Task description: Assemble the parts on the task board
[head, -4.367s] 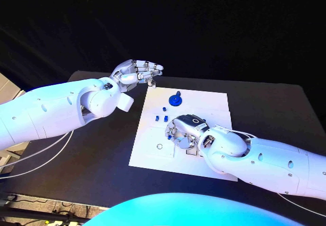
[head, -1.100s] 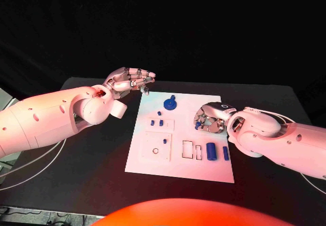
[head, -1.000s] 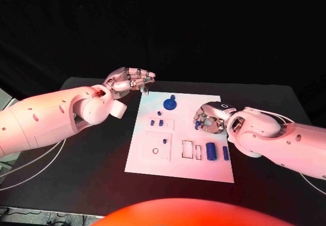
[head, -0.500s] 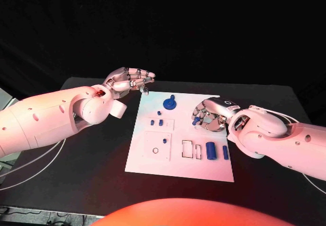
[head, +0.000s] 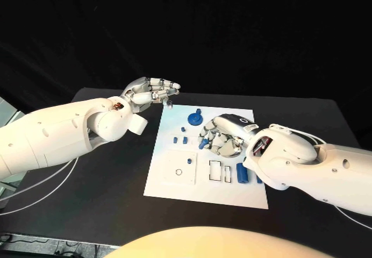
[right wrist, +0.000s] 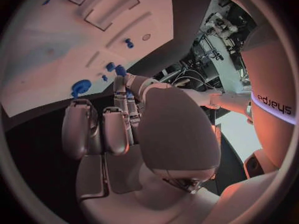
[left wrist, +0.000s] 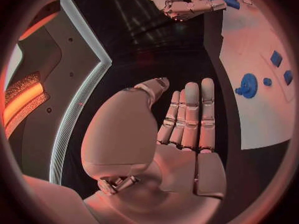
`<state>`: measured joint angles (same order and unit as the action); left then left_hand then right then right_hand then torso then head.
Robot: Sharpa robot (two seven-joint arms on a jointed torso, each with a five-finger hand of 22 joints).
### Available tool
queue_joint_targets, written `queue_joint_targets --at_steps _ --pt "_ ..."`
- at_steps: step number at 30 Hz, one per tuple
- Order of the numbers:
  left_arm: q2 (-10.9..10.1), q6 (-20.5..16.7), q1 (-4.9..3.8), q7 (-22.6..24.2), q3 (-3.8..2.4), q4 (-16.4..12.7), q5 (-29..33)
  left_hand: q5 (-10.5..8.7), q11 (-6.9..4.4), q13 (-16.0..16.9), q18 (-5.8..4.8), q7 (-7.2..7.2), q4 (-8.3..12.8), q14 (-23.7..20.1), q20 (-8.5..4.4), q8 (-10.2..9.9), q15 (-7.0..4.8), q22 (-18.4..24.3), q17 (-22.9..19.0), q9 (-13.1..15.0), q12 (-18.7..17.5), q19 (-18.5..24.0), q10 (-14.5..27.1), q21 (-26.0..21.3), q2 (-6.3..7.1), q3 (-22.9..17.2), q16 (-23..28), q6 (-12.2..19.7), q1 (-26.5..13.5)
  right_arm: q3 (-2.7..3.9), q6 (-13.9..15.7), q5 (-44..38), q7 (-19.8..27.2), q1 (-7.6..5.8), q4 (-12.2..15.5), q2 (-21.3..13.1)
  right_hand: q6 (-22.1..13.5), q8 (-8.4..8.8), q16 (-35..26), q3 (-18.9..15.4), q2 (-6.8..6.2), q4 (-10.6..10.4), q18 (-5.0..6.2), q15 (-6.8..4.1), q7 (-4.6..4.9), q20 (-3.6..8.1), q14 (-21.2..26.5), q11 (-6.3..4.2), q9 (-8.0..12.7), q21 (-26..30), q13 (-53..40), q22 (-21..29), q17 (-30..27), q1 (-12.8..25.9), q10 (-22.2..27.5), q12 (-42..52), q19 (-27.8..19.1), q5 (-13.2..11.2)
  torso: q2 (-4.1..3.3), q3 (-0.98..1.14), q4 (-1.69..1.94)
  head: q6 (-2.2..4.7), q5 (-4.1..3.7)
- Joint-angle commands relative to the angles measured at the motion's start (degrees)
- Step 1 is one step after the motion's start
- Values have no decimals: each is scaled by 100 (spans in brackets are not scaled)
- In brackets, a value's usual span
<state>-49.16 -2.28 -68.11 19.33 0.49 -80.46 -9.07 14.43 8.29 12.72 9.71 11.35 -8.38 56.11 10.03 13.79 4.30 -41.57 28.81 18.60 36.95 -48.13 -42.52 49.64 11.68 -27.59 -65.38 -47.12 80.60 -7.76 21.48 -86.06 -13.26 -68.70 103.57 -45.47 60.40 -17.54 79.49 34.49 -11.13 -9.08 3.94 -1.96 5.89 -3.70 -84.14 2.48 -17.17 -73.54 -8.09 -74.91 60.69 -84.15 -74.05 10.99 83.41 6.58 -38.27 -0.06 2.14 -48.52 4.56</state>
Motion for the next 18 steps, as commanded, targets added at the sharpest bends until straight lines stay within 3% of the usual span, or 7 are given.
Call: queue_joint_targets --at_steps 1,8,18 --pt "26 91 -2 14 -3 -1 -9 12 2 -5 78 -6 -12 31 -3 35 1 -5 -5 -6 -36 -28 -22 25 -48 -6 -34 -11 -14 -7 58 -148 167 56 17 141 -13 -197 -8 20 29 -3 -35 -35 20 3 -70 -52 -909 32 -6 -614 -4 25 -76 -26 9 18 -2 0 3 4 26" --pt "53 83 -1 8 -3 5 -9 12 2 -5 78 -6 -12 31 -3 35 1 -5 -5 -6 -36 -28 -22 25 -48 -6 -34 -11 -14 -32 56 -336 286 310 -164 620 -22 -201 -17 42 30 20 -31 -33 23 2 -65 -49 -920 54 -11 -605 -27 45 -73 -39 1 24 -11 2 12 -13 72" --pt "65 78 -1 -5 -3 2 -8 12 2 -5 78 -6 -12 31 -3 35 1 -5 -5 -6 -36 -28 -22 25 -48 -6 -34 -11 -14 -69 -29 -495 315 590 -493 1011 -29 -206 -20 61 28 45 -28 -32 26 1 -64 -47 -929 68 -15 -600 -31 58 -73 -49 -4 31 -15 1 10 -55 136"
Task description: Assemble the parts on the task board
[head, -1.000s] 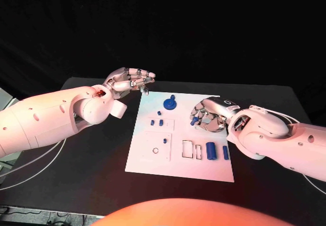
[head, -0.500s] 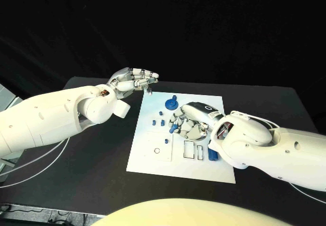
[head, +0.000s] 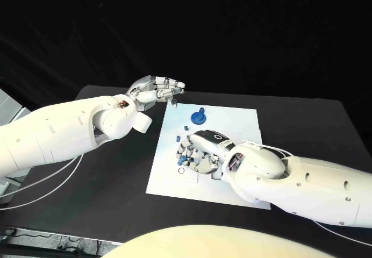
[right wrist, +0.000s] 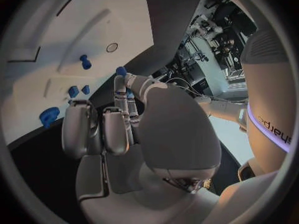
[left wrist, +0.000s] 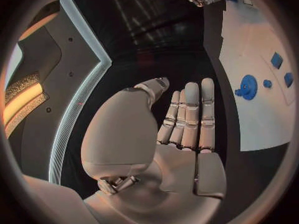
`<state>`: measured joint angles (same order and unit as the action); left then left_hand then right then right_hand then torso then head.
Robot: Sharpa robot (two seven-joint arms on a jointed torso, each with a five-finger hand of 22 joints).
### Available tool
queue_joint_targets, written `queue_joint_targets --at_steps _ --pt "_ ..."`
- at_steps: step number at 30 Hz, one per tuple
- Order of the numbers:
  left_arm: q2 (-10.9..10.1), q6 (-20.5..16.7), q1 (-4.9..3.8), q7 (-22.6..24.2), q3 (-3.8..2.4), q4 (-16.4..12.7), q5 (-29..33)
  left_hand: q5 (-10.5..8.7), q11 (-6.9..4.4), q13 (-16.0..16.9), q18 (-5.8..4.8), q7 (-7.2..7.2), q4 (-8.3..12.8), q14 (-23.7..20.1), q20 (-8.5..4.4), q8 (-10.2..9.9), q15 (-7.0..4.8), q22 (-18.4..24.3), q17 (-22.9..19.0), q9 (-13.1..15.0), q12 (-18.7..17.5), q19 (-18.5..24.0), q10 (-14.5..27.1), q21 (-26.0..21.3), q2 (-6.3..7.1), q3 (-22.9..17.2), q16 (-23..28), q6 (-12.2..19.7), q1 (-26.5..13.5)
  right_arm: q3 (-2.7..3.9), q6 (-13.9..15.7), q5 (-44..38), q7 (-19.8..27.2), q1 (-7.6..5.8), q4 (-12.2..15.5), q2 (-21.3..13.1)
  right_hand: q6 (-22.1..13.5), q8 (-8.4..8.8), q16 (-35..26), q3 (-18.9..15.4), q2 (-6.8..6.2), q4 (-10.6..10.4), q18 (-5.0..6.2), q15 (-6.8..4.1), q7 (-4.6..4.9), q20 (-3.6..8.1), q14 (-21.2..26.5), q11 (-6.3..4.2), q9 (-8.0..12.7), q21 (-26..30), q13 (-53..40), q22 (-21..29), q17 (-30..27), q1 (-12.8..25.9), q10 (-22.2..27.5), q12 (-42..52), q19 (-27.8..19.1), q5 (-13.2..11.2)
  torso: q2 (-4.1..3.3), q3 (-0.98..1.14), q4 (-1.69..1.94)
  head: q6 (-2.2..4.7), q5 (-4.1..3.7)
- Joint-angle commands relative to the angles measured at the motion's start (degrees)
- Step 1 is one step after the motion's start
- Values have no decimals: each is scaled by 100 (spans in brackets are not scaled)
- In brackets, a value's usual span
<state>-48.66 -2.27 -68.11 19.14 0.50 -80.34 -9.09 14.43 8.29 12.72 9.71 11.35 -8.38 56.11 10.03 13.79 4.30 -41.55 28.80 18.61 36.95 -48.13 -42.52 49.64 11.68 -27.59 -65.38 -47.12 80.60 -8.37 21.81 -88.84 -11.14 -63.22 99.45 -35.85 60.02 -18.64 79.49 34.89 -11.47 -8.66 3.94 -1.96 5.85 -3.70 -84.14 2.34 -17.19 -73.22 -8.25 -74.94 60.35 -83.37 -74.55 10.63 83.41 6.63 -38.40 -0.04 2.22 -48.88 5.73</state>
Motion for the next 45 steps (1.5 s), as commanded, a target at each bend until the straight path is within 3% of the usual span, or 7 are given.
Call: queue_joint_targets --at_steps 1,13,45 --pt "16 77 -2 13 -4 -11 -6 12 2 -6 78 -6 -12 31 -3 35 1 -7 -5 -7 -36 -28 -23 25 -48 -6 -34 -11 -14 -13 -72 -243 93 60 -116 74 7 -97 -26 27 62 12 -25 -32 32 1 -61 -33 -931 51 -1 -590 -16 -15 -24 -16 -9 28 1 -1 4 -26 24" --pt "23 62 -2 31 -3 3 -5 12 2 -6 78 -6 -12 31 -3 35 1 -7 -5 -7 -36 -28 -23 25 -48 -6 -34 -11 -14 -43 -283 -472 -107 188 -256 192 2 -99 -25 40 63 28 -23 -30 34 0 -61 -31 -937 61 -4 -586 -10 -6 -23 -23 -13 32 2 1 -9 -61 62" --pt "15 70 -2 22 -3 5 -4 9 0 -24 79 -7 -5 31 -5 47 -1 -11 -7 -9 -44 -28 -29 29 -50 -9 -34 -9 -2 -82 -541 -578 -293 258 -463 312 -28 -104 -41 83 62 94 -15 -22 46 -5 -54 -18 -962 107 -16 -569 -46 63 -5 -63 -30 22 4 -1 -4 -90 72"
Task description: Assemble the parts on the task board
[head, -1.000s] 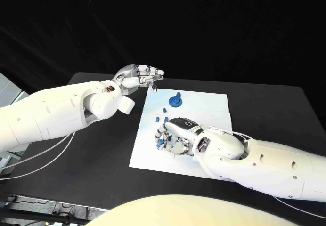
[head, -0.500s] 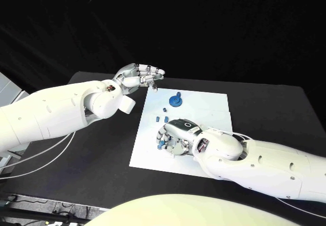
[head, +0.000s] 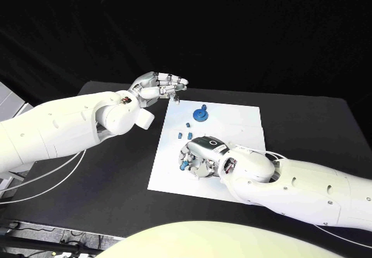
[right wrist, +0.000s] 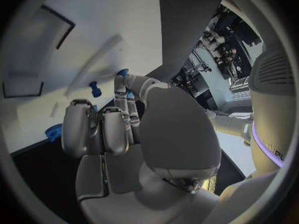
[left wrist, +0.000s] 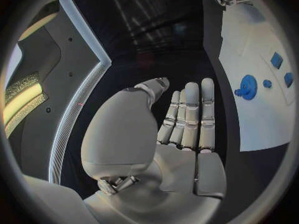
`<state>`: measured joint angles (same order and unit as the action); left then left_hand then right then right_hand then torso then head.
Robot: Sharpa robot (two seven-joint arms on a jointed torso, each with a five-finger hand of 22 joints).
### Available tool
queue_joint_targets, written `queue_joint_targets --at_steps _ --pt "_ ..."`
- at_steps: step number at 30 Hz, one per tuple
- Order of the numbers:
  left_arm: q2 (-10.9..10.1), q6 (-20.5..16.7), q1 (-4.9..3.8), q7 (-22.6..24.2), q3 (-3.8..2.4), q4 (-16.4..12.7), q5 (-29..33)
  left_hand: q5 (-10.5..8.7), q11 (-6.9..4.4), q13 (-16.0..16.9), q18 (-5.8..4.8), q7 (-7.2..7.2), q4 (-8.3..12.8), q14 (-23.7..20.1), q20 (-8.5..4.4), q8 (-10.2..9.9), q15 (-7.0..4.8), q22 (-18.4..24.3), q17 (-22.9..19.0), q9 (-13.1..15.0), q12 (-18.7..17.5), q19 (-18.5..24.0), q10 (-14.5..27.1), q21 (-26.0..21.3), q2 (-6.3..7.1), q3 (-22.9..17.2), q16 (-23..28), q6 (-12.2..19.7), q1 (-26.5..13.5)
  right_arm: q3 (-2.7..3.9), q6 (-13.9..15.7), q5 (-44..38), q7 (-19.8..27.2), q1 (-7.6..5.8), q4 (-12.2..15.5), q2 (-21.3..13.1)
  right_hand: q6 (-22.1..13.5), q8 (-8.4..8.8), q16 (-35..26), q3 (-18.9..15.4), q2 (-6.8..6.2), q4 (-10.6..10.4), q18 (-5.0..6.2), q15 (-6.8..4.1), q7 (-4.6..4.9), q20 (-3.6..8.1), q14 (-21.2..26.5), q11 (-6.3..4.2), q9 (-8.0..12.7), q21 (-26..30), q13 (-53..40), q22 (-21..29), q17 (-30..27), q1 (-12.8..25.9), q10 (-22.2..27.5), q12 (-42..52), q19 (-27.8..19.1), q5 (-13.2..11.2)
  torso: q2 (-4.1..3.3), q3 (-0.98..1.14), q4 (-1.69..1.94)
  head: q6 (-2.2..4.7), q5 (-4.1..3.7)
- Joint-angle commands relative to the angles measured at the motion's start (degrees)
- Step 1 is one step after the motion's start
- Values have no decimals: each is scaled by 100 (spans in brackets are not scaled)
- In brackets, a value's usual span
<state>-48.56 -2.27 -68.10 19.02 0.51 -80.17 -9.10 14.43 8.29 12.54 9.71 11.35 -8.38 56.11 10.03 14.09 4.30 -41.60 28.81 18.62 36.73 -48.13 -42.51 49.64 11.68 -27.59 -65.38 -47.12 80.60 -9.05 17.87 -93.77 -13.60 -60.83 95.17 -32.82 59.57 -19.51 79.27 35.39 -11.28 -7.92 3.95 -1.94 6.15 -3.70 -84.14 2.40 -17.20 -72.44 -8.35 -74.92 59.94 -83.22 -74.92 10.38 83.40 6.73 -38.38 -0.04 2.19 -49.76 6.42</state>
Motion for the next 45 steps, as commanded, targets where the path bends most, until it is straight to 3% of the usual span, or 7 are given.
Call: queue_joint_targets --at_steps 1,4,11,33,40,43,45 --pt "4 70 -2 34 -4 -13 -3 10 0 -6 78 -7 -5 31 -5 17 -1 -6 -7 -9 -21 -28 -30 29 -50 -9 -34 -9 -2 -17 -140 -85 -42 21 -48 18 1 -12 -17 42 45 34 -15 -19 21 -7 -54 -18 -964 34 -6 -570 0 67 49 -55 -31 7 0 -1 0 -3 6" --pt "2 68 -2 33 -4 -12 -3 10 0 -6 78 -7 -5 31 -5 17 -1 -6 -7 -9 -21 -28 -30 29 -50 -9 -34 -9 -2 -26 -115 -56 -2 28 -82 51 -124 59 -6 74 28 108 -12 23 75 -33 -60 36 -953 68 5 -561 27 161 193 -165 -43 -4 -1 1 0 1 7" --pt "3 69 -2 33 -4 -11 -2 10 0 -6 78 -7 -5 31 -5 17 -1 -6 -7 -9 -21 -28 -30 29 -50 -9 -34 -9 -2 -47 -15 66 112 43 -114 97 -548 428 32 -240 -346 40 12 167 207 -161 -60 201 -778 221 56 -505 75 675 581 -358 -99 156 6 -2 0 7 -3" --pt "-2 111 3 12 -2 8 2 8 0 -22 78 -7 -4 30 -6 28 -1 -10 -10 -11 -28 -27 -35 32 -48 -7 -34 -6 -1 -8 729 164 130 -22 414 -482 -1288 1036 50 -641 -464 20 11 95 114 -119 -54 109 -479 220 8 -536 90 744 631 -200 -55 171 14 3 -16 104 -66" --pt "-11 115 13 8 3 10 8 7 1 -26 78 -7 -6 29 -6 32 -1 -10 -10 -11 -30 -26 -34 32 -48 -5 -33 -8 -3 30 1088 1243 548 -334 801 -1093 -961 914 -4 -869 -374 -8 33 71 169 -92 -28 86 -494 365 -176 -482 -18 633 336 160 -92 231 18 -1 -8 171 -202" --pt "-30 126 17 20 10 -4 15 7 2 -29 78 -7 -6 27 -5 34 0 -10 -11 -11 -33 -25 -31 32 -46 -4 -32 -8 -5 37 947 2089 629 -529 963 -1509 -640 745 74 -956 -350 -57 13 91 222 -105 -75 108 -534 281 -365 -530 175 669 174 449 -52 240 18 -7 -18 207 -339" --pt "-48 131 21 32 16 -20 18 6 2 -31 77 -7 -8 26 -5 35 1 -10 -11 -12 -34 -24 -30 31 -41 0 -32 -6 -9 38 793 2579 591 -627 1026 -1767 -565 656 101 -1178 -362 -214 3 42 152 -81 -87 28 -549 205 -779 -576 214 872 -52 1005 -14 406 20 -8 -28 226 -438"
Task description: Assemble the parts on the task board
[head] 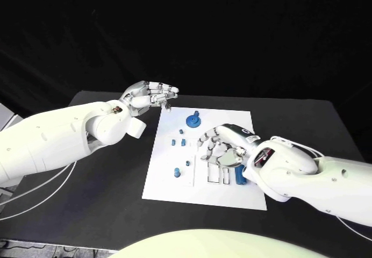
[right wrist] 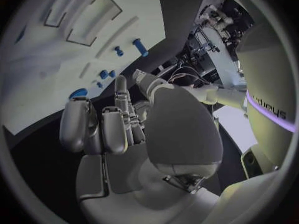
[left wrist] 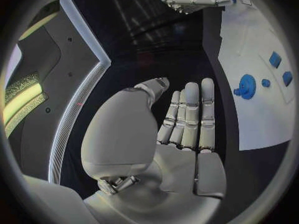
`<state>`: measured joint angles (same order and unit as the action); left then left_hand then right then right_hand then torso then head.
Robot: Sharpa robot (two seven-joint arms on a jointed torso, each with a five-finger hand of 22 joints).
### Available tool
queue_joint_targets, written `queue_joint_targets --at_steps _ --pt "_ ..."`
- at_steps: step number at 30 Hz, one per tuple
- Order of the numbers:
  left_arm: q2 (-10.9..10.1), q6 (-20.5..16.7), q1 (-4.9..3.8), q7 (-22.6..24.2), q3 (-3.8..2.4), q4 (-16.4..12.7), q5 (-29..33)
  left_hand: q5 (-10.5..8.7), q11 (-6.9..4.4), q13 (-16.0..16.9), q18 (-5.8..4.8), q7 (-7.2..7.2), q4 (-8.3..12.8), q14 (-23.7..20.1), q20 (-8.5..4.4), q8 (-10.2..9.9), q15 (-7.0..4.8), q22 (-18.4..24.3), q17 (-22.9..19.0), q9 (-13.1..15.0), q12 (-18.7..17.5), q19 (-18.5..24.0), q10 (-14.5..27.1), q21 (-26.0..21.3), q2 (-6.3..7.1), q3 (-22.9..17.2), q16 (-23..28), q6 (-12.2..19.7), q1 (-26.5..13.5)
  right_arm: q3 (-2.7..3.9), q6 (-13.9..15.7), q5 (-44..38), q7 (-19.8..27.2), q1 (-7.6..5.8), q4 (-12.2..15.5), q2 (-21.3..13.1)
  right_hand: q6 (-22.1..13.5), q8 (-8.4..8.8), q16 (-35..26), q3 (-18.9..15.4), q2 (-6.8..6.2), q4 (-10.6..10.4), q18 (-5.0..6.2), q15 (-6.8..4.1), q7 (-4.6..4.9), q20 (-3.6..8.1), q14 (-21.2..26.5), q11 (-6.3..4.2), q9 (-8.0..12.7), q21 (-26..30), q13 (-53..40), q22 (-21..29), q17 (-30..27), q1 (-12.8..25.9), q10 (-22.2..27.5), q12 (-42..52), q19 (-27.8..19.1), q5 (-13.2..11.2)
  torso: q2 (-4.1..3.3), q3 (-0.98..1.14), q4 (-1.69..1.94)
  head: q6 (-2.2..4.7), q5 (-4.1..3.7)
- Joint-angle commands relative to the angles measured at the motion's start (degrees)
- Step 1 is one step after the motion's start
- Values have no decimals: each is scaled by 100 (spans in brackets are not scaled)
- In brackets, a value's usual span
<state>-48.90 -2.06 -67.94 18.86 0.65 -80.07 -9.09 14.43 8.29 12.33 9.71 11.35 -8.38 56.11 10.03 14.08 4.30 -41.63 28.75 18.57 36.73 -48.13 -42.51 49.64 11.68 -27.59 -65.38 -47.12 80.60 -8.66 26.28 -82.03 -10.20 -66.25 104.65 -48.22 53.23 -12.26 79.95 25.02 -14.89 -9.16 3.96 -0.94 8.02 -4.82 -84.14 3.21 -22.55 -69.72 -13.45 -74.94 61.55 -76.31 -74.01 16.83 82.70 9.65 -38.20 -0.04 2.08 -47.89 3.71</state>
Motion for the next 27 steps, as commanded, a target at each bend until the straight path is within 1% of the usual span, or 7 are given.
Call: queue_joint_targets --at_steps 1,2,3,8,14,21,27 --pt "-22 111 6 54 5 -39 18 6 2 -10 77 -8 -8 26 -5 35 1 -7 -6 -7 -35 -24 -30 31 -41 0 -32 -6 -9 0 -104 1603 223 -119 97 -340 104 -102 32 -209 10 -163 -10 -72 -58 41 -87 -67 -27 -127 -401 -604 40 279 -210 532 81 158 5 -10 -21 46 -212" --pt "-32 109 8 62 8 -50 20 5 3 -12 77 -8 -10 24 -4 36 2 -7 -7 -7 -36 -22 -30 30 -36 5 -30 -5 -14 0 -157 1776 192 -147 112 -451 92 -209 68 -389 90 -258 -14 -87 -142 141 -108 -101 -78 -205 -1211 -658 103 237 214 1336 123 275 9 -12 -31 49 -285" --pt "-39 107 9 68 9 -61 22 5 3 -12 77 -8 -10 24 -4 36 2 -7 -7 -7 -36 -22 -30 30 -36 5 -30 -5 -14 -1 -215 1958 145 -174 124 -587 141 -262 107 -472 77 -327 -48 -114 -131 116 -130 -98 -106 -315 -1404 -713 196 329 141 1583 163 245 12 -15 -39 54 -340" --pt "-100 97 26 94 16 -149 31 4 3 -14 76 -9 -11 22 -4 37 2 -7 -7 -8 -37 -21 -30 29 -32 8 -29 -4 -18 -30 -420 2325 -204 -228 190 -1167 20 -604 528 -979 251 -723 -161 -126 -162 118 -307 -138 -436 -885 -6098 -1020 1201 356 -698 5981 367 319 13 -4 -75 72 -566" --pt "-154 88 71 101 21 -249 37 3 3 -17 75 -10 -15 18 -3 39 4 -6 -9 -8 -37 -17 -32 26 -24 15 -27 -1 -26 -90 -563 2003 -803 -187 329 -1674 -37 -689 692 -1446 380 -751 -211 -120 -153 101 -377 -128 -539 -1137 -6833 -1149 1675 578 -1027 6604 448 297 24 2 -75 66 -733" --pt "-172 95 111 108 22 -322 39 3 3 -17 75 -10 -15 18 -3 39 4 -6 -9 -8 -37 -17 -32 26 -24 15 -27 -1 -26 -125 -549 1306 -1358 -28 474 -1850 42 -760 771 -2016 498 -759 -257 -141 -192 115 -416 -159 -593 -1369 -7060 -1256 1924 655 -1162 6784 524 202 24 12 -79 49 -788" --pt "-187 101 125 111 23 -359 39 3 3 -17 75 -10 -15 18 -3 39 4 -6 -9 -8 -37 -17 -32 26 -24 15 -27 -1 -26 -133 -435 912 -1637 140 485 -1771 75 -778 812 -2474 625 -767 -280 -148 -206 122 -440 -170 -609 -1478 -7121 -1305 2067 650 -1197 6821 560 150 25 -10 -57 24 -796"
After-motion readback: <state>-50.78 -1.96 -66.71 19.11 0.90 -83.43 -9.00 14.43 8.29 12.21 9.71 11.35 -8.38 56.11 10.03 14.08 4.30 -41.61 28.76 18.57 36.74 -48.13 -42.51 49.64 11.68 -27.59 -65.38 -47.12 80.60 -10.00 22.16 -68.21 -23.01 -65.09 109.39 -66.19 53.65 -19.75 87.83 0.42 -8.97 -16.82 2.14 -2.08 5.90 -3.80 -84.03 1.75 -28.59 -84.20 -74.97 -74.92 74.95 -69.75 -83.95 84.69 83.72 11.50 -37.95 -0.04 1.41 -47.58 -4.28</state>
